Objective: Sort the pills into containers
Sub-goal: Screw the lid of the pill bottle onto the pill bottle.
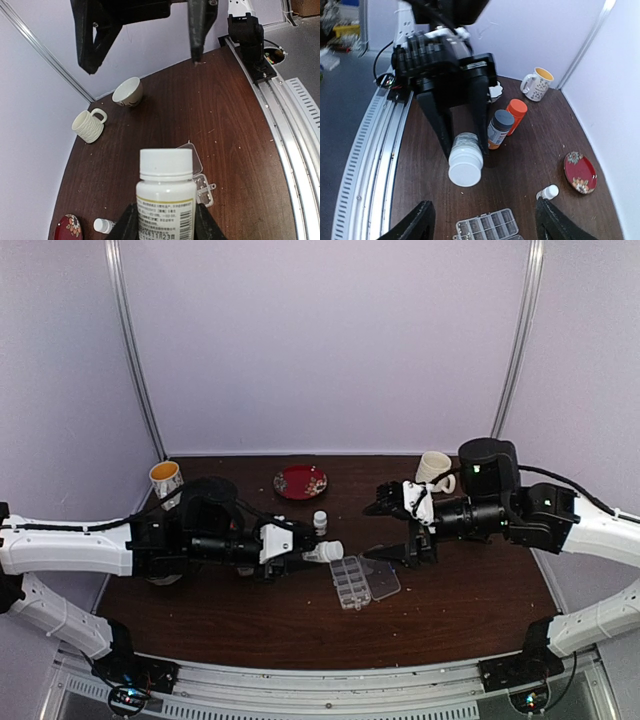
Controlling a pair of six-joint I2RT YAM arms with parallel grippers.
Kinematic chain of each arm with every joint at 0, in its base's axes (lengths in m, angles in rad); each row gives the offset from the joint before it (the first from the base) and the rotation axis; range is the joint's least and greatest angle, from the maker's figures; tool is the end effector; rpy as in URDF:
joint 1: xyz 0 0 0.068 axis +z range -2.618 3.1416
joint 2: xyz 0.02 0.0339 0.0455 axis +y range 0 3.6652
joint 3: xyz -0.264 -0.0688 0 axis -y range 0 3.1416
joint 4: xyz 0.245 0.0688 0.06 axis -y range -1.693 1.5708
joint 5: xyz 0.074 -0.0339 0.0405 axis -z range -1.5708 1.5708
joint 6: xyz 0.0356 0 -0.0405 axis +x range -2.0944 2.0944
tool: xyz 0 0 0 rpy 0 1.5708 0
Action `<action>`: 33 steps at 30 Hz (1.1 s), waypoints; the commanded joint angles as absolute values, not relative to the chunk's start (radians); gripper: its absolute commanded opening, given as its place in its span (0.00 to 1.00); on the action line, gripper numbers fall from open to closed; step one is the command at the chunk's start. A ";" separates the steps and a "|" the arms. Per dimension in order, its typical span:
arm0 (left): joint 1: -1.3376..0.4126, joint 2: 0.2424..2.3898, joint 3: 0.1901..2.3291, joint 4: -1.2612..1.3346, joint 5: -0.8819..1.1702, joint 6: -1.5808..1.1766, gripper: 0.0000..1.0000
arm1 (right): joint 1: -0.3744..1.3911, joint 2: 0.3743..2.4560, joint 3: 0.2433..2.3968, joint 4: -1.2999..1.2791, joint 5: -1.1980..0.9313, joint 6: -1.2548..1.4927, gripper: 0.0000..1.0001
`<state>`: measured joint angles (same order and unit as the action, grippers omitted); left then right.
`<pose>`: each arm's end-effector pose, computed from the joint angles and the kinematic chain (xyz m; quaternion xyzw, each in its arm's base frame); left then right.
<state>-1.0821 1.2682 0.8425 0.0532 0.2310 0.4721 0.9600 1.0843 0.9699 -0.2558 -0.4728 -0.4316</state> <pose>0.1292 -0.2603 0.2794 0.6216 0.5393 -0.2590 0.5057 0.1274 0.2103 0.3403 -0.6158 0.5309 0.3300 0.4797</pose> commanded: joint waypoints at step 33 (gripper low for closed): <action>-1.087 1.250 0.891 0.072 0.334 0.383 0.00 | 1.114 1.276 1.141 -0.361 -0.324 -0.904 0.46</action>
<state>-1.0821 1.2667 0.8619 0.0330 0.3183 0.3958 1.1000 1.2617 1.1103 -0.3637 -0.3569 -0.8940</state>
